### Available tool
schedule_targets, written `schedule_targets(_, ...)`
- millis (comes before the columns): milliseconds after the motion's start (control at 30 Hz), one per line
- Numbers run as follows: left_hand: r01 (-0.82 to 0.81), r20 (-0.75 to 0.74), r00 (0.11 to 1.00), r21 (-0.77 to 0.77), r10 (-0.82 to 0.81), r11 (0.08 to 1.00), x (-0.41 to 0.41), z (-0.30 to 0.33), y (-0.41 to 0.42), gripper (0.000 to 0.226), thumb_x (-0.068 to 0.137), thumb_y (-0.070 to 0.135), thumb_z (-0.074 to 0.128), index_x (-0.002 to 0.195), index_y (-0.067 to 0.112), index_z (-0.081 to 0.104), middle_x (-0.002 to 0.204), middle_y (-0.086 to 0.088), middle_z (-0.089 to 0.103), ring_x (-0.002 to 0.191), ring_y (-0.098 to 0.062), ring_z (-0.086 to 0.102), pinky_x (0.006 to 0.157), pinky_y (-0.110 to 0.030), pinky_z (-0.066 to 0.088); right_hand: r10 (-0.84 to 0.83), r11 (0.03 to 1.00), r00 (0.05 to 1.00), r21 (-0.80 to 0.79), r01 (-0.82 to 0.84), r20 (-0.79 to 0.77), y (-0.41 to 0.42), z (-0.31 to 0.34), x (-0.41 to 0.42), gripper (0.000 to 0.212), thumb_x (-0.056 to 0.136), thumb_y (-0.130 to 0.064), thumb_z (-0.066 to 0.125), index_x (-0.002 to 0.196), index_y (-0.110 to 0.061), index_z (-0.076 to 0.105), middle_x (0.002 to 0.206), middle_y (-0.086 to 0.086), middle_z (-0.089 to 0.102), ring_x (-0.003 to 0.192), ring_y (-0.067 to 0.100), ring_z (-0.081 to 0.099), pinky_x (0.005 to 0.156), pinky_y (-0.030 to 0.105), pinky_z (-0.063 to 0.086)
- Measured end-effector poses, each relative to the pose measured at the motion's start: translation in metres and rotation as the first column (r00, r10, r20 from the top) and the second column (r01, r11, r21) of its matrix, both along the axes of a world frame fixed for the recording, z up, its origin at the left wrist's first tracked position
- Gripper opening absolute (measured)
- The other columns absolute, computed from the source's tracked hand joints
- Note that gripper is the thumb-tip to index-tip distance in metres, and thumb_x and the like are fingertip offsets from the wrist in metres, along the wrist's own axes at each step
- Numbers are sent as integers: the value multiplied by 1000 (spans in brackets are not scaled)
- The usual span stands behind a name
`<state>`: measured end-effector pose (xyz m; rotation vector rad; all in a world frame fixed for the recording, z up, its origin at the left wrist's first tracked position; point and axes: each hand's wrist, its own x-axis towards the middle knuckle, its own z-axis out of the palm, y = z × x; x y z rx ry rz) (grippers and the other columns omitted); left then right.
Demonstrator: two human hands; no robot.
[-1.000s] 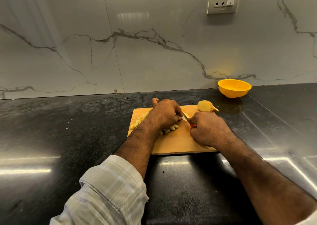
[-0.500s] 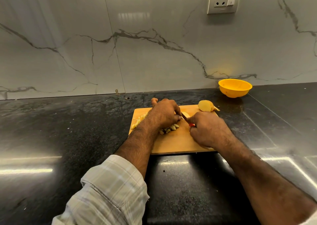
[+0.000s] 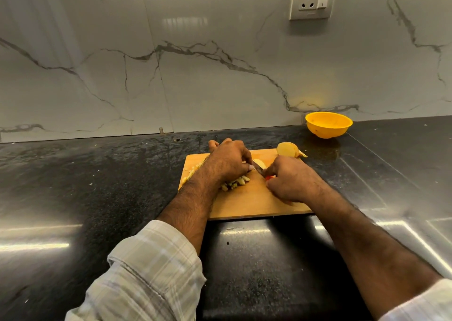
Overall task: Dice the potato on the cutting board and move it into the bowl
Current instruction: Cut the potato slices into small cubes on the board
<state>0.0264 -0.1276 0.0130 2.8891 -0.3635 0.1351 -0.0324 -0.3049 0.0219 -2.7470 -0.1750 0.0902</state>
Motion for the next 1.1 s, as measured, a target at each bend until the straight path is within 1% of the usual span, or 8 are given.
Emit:
schedule_targets(100,3,21,1000,4,-3,1000,-1,-3,-1,16,97,47,69,109,37,75,125,15,61,134,-16,41,113,-57,21,26,999,999,41,-28,41,-9,-1,-3,41,96,-28,68,137,-32,68,133,-6,67,112,15,62,94,36,58)
schedule_targets(200,6,63,998,-28,-4,1000,1,-3,-8,22,97,37,68,119,37,66,133,12,62,135,-16,46,116,-58,21,-45,994,983,105,26,178,-19,5,-5,40,95,-28,68,134,-28,70,130,-4,70,108,15,63,91,38,58)
schedule_targets(367,46,-41,998,-30,-47,998,5,-4,-18,43,99,21,66,137,41,57,142,12,62,138,-17,50,121,-55,19,-144,989,981,43,140,130,-24,11,-6,42,93,-29,67,135,-27,69,128,2,67,103,18,59,86,37,57)
schedule_targets(533,90,-42,995,47,-88,995,6,0,-13,33,102,34,65,133,46,63,138,15,61,138,-15,43,113,-56,22,-138,990,988,29,137,69,-22,13,-6,41,94,-30,68,136,-27,69,132,2,65,106,17,58,87,35,56)
schedule_targets(633,89,-12,996,133,-88,987,5,1,-15,29,101,49,63,130,44,66,130,13,60,134,-17,42,113,-58,24,-143,990,989,26,142,42,-19,12,-5,43,94,-30,70,136,-28,67,133,2,66,114,20,62,94,40,58)
schedule_targets(800,33,34,999,233,-42,972,3,2,-21,34,98,63,59,116,37,70,127,10,64,133,-19,45,117,-63,20,-111,994,993,-1,111,36,-13,4,-2,46,94,-32,71,140,-28,64,133,0,66,115,19,63,94,39,59)
schedule_targets(967,57,69,995,141,-67,988,3,-2,-16,30,97,60,63,117,38,70,133,12,61,134,-16,45,115,-58,25,-138,991,980,21,136,145,-15,5,-5,46,94,-34,68,139,-28,65,133,0,67,113,19,63,90,40,60)
schedule_targets(1100,102,31,994,67,-105,992,4,-4,-16,23,99,50,65,118,39,74,130,14,64,130,-14,52,113,-55,31,-97,994,990,-30,101,102,-8,8,-11,43,92,-35,68,135,-29,68,125,-3,69,108,18,63,89,39,61)
